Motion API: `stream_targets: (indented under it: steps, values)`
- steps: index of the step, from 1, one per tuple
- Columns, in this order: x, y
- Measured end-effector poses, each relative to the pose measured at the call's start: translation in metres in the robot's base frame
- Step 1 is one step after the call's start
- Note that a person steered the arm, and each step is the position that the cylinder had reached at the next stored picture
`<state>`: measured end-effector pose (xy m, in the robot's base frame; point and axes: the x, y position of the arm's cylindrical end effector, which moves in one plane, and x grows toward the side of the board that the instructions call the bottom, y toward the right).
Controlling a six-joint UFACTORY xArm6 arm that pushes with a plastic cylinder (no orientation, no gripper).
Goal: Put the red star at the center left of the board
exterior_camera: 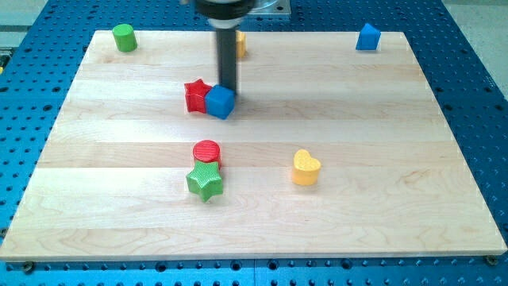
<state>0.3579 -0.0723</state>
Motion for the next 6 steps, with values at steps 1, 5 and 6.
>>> stream_targets:
  steps: [1,5,6]
  values:
    - [0.027,-0.064]
    - [0.093,-0.077]
    - [0.077,-0.019]
